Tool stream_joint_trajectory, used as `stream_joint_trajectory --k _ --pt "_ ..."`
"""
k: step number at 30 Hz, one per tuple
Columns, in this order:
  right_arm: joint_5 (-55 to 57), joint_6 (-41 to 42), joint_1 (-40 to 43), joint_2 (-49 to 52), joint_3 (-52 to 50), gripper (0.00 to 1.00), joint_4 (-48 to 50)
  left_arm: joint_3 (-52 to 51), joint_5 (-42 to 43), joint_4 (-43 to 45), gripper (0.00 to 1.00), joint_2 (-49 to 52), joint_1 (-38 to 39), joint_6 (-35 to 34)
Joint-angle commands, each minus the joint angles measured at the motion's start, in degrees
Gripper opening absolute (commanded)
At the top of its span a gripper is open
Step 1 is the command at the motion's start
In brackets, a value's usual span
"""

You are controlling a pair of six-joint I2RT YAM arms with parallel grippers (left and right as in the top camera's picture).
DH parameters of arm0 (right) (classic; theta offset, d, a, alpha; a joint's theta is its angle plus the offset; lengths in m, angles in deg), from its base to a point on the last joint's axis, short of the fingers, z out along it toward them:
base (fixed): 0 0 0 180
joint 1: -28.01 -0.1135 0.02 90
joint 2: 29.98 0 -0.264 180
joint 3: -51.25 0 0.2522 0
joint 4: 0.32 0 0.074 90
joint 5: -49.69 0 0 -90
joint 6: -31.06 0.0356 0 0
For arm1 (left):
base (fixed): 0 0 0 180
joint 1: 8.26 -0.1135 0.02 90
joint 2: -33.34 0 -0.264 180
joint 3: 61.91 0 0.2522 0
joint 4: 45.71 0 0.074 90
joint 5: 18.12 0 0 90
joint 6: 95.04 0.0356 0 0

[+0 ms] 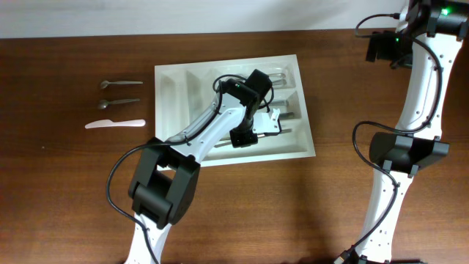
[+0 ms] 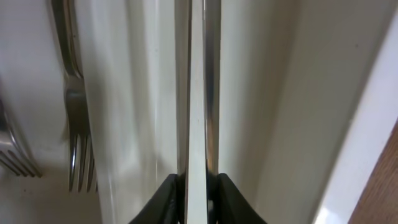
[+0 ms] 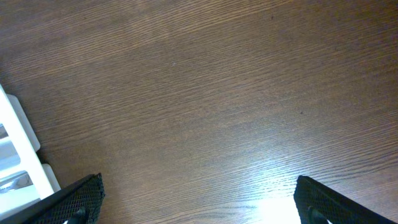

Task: Pack container
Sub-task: 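Carry the tongs over the tray's bottom compartment and lower them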

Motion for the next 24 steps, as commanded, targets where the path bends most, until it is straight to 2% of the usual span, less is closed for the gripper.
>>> stream_joint_trajectory --k 1,3,4,5,8,9,10,17,24 --pt "0.5 -0.6 0.1 -0.6 -0.2 0.99 -0.3 0.2 0.3 -0.2 0.30 -0.2 -0.2 0.9" --pt "0.5 -0.6 0.1 -0.6 -0.2 0.99 -0.3 0.2 0.2 -0.2 0.40 -0.2 0.0 0.9" --pt "0.5 -0.6 0.1 -0.6 -0.2 0.99 -0.3 0.2 0.2 -0.2 0.42 -0.2 0.2 0.9" --pt "0.5 -0.6 0.1 -0.6 -0.2 0.99 -0.3 0.2 0.2 -0.2 0.55 -0.2 0.2 0.9" --pt "0.5 -0.6 0.1 -0.6 -0.2 0.99 -0.3 0.2 0.2 -0.3 0.59 -0.2 0.2 0.9" --pt "0.5 -0.6 0.1 -0.6 -0.2 0.99 -0.3 0.2 0.2 -0.3 0.71 -0.2 0.2 0.9" --pt "0.5 -0.6 0.1 -0.6 -0.2 0.99 -0.3 0.2 0.2 -0.3 0.96 -0.2 0.2 0.9" --pt "0.5 -0.6 0.1 -0.6 -0.2 0.99 -0.3 1.2 0.1 0.0 1.00 -0.3 0.4 0.0" --pt "0.5 -0.6 0.1 -0.6 -0.2 0.99 -0.3 8.7 -2.4 0.0 1.00 -2.4 0.4 -1.3"
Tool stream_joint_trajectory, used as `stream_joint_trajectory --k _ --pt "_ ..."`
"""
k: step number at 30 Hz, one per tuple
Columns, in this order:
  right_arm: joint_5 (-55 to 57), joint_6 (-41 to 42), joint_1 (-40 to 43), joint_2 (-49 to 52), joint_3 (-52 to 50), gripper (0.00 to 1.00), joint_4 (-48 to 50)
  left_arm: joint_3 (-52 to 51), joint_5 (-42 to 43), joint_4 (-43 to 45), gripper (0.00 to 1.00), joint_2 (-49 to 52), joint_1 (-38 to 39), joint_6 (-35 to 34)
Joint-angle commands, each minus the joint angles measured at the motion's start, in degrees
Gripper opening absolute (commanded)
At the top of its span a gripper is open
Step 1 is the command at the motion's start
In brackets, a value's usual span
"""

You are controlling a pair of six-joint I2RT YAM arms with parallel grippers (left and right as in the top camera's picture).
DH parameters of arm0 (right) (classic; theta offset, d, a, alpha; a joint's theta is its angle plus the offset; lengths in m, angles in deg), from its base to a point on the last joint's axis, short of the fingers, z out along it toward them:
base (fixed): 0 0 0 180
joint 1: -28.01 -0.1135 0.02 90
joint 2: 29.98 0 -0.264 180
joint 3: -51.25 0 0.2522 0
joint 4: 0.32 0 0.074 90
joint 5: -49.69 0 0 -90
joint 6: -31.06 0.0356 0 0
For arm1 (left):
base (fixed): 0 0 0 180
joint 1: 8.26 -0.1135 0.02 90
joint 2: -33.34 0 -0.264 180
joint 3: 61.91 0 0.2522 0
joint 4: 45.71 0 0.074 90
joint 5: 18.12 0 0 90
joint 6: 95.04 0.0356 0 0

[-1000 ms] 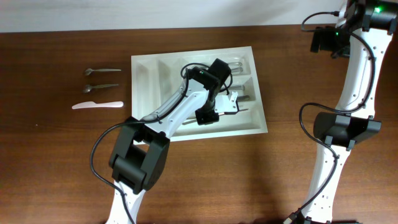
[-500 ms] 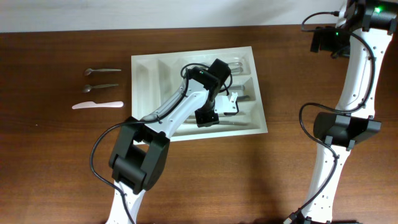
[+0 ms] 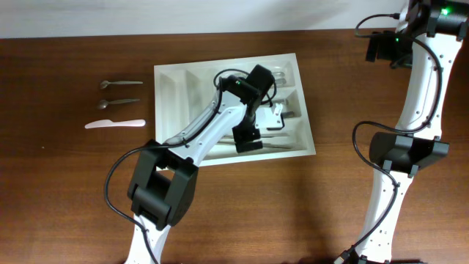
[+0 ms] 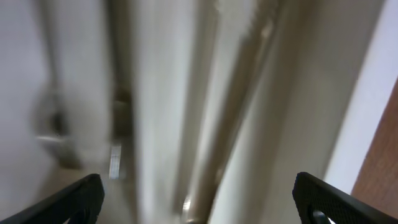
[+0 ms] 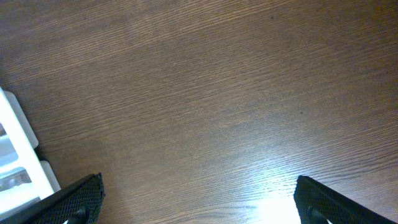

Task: Pack container
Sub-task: 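Carry the tongs over the tray's bottom compartment and lower them, then open the left gripper and move it back over the spoons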

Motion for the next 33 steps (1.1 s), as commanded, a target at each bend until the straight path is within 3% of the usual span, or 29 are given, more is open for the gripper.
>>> stream_joint_trajectory --k 1,5,9,13,14,18,19,21,27,29,33 --pt "0.5 -0.6 0.1 -0.6 -0.2 0.99 -0.3 6.4 -2.4 0.1 1.00 -1.9 0.0 -0.8" --pt "0.5 -0.6 0.1 -0.6 -0.2 0.99 -0.3 11.9 -6.2 0.5 1.00 -3.4 -0.3 -1.0" --pt "0.5 -0.6 0.1 -0.6 -0.2 0.99 -0.3 16.2 -15.3 2.8 1.00 -4.7 -2.8 -8.9" --pt "0.5 -0.6 0.1 -0.6 -0.2 0.99 -0.3 19.6 -26.1 3.0 0.99 -4.8 -8.1 -24.7" --pt "0.5 -0.6 0.1 -0.6 -0.2 0.99 -0.3 19.7 -28.9 2.7 0.99 -4.9 -10.6 -32.0" --pt "0.5 -0.6 0.1 -0.6 -0.2 0.99 -0.3 19.7 -29.1 -2.8 0.99 -5.5 -19.9 -54.0" --pt "0.5 -0.6 0.1 -0.6 -0.2 0.99 -0.3 19.7 -26.8 -5.0 0.99 -5.7 -23.3 -59.8" --pt "0.5 -0.6 0.1 -0.6 -0.2 0.99 -0.3 19.7 -17.1 -6.5 0.99 -5.8 -29.2 -64.3" --pt "0.5 -0.6 0.1 -0.6 -0.2 0.99 -0.3 19.7 14.6 -6.4 0.99 -5.7 -39.2 -64.5" --pt "0.5 -0.6 0.1 -0.6 -0.2 0.99 -0.3 19.7 21.2 -9.1 0.99 -5.7 -41.0 -64.4" --pt "0.5 -0.6 0.1 -0.6 -0.2 0.99 -0.3 19.7 21.0 -12.4 0.99 -5.7 -42.8 -64.4"
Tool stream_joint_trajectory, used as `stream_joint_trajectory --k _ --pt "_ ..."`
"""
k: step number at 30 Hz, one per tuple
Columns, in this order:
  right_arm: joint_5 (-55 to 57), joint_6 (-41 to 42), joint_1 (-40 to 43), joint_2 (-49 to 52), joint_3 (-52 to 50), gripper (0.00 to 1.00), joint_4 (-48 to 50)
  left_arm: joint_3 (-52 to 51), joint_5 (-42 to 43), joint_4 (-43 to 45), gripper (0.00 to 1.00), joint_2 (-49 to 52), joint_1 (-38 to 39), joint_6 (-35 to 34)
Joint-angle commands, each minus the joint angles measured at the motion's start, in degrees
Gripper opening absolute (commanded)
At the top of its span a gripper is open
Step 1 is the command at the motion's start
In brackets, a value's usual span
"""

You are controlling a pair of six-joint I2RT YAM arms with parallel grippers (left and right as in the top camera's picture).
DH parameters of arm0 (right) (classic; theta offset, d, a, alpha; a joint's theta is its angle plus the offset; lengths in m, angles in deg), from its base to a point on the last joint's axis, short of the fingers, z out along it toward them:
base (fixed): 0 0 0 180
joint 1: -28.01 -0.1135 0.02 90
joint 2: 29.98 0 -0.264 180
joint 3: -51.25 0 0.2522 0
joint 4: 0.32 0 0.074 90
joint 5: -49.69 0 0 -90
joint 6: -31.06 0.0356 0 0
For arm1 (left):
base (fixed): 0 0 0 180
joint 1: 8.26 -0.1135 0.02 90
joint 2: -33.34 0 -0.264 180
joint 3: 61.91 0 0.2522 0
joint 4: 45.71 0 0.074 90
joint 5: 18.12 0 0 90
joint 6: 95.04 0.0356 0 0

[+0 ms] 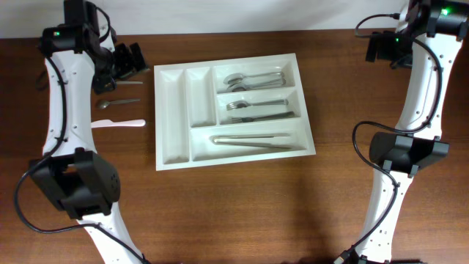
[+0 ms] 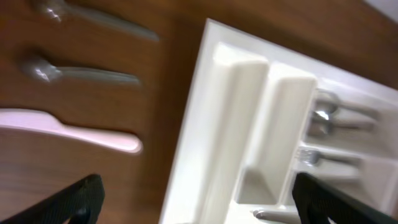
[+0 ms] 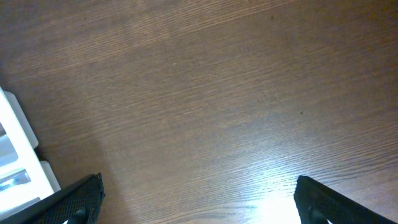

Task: Pack container
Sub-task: 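Open the left gripper and move it back over the spoons, then lower the left gripper toward the white plastic knife's handle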

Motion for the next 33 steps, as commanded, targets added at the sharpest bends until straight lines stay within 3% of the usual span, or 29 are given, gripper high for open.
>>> stream_joint_trajectory --k 1,3,4,7,11,13,21,26,27,33 --pt "0.5 -0.6 0.1 -0.6 -0.2 0.99 -0.3 0.7 6.8 0.1 1.00 -2.5 -0.9 -1.4" --pt "0.5 -0.5 0.1 -0.6 -0.2 0.99 -0.3 0.7 -0.4 0.0 0.80 -2.3 -1.0 -6.1" --pt "0.5 -0.6 0.1 -0.6 -0.2 0.99 -0.3 0.7 -14.2 -3.3 0.79 -1.9 -1.0 -18.5" --pt "0.5 -0.6 0.1 -0.6 -0.2 0.99 -0.3 0.7 -26.6 -9.1 0.78 -1.1 -1.0 -33.9" --pt "0.5 -0.6 0.1 -0.6 -0.2 1.00 -0.3 0.2 -31.7 -16.8 0.77 0.5 -1.0 -52.8" --pt "0.5 -0.6 0.1 -0.6 -0.2 0.99 -0.3 -0.8 -31.6 -18.1 0.77 1.4 -1.0 -58.7" --pt "0.5 -0.6 0.1 -0.6 -0.2 0.99 -0.3 -9.9 -30.4 -16.0 0.76 7.9 -1.0 -74.8" --pt "0.5 -0.6 0.1 -0.6 -0.2 0.99 -0.3 -11.2 -30.1 -11.9 0.69 13.6 -1.0 -75.1" --pt "0.5 -0.6 0.1 -0.6 -0.2 0.99 -0.3 -11.3 -29.7 -9.1 0.63 15.3 -1.0 -75.1" --pt "0.5 -0.6 0.1 -0.6 -0.2 0.99 -0.3 -11.3 -29.7 -3.4 0.63 17.3 -1.0 -75.0"
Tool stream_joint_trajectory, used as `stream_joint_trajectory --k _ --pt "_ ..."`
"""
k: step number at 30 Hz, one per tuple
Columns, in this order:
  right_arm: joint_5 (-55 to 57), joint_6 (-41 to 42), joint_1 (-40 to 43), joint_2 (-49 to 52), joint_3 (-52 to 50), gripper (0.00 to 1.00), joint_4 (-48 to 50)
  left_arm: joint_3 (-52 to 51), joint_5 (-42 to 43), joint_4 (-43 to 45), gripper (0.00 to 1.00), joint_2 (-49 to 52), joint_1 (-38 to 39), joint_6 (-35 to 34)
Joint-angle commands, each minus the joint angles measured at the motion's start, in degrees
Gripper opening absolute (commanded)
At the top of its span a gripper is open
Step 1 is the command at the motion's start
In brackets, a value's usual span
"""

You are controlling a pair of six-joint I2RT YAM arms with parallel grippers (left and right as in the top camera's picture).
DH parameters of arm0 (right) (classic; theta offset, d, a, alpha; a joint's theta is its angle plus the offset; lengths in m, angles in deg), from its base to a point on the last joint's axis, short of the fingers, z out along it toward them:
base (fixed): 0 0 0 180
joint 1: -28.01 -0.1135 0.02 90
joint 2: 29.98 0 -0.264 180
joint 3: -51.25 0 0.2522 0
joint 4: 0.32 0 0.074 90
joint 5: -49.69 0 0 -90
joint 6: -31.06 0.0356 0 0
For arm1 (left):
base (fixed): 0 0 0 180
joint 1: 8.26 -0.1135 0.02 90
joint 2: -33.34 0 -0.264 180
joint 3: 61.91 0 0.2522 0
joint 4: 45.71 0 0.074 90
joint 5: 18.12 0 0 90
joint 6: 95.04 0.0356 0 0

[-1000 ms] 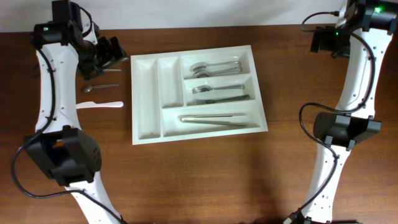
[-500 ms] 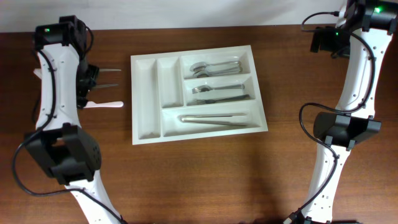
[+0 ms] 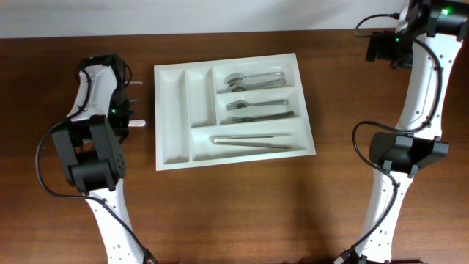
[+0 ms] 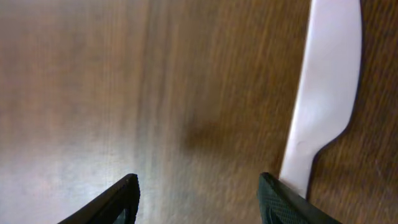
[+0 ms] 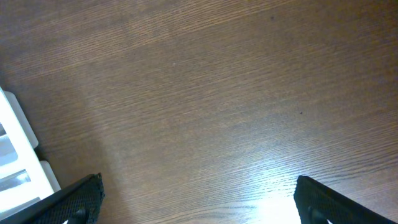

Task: Pack container
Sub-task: 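Lower the left gripper toward the white plastic knife's handle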

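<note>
The white cutlery tray lies mid-table, holding spoons, forks and metal knives in its right compartments. A white plastic knife lies on the wood left of the tray; only its handle end shows from overhead. My left gripper hangs open low over the table, the knife just right of the gap and running under the right finger. The two loose spoons are mostly hidden under the left arm. My right gripper stands open over bare wood, far right.
The tray's two left compartments hold nothing. The tray's corner shows at the left edge of the right wrist view. The right arm stands along the table's right side. A white wall borders the table's far edge.
My left gripper was up at the back left, looking over the loose cutlery and tray. Now it is low over the table beside the white knife, still open. The right arm has not moved.
My left gripper was shut on a metal knife in the tray's front compartment. Then it was open there, the knife left in the compartment. Then it was over the loose cutlery at the far left, and now it is down beside the white knife.
</note>
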Motion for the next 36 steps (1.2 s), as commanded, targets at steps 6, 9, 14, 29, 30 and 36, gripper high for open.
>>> stream_joint_trajectory --k 6,9,14,29,30,36 --pt "0.5 -0.6 0.1 -0.6 -0.2 0.99 -0.3 0.0 0.2 8.3 0.64 1.4 -0.3 4.4" --pt "0.5 -0.6 0.1 -0.6 -0.2 0.99 -0.3 0.0 2.1 10.8 0.64 1.4 -0.3 7.3" --pt "0.5 -0.6 0.1 -0.6 -0.2 0.99 -0.3 0.0 4.5 10.1 0.64 1.4 -0.3 7.3" --pt "0.5 -0.6 0.1 -0.6 -0.2 0.99 -0.3 0.0 5.0 6.2 0.78 1.4 -0.3 13.8" --pt "0.5 -0.6 0.1 -0.6 -0.2 0.99 -0.3 0.0 5.0 6.2 0.79 1.4 -0.3 14.1" --pt "0.5 -0.6 0.1 -0.6 -0.2 0.99 -0.3 0.1 5.5 8.6 0.80 1.3 -0.3 16.5"
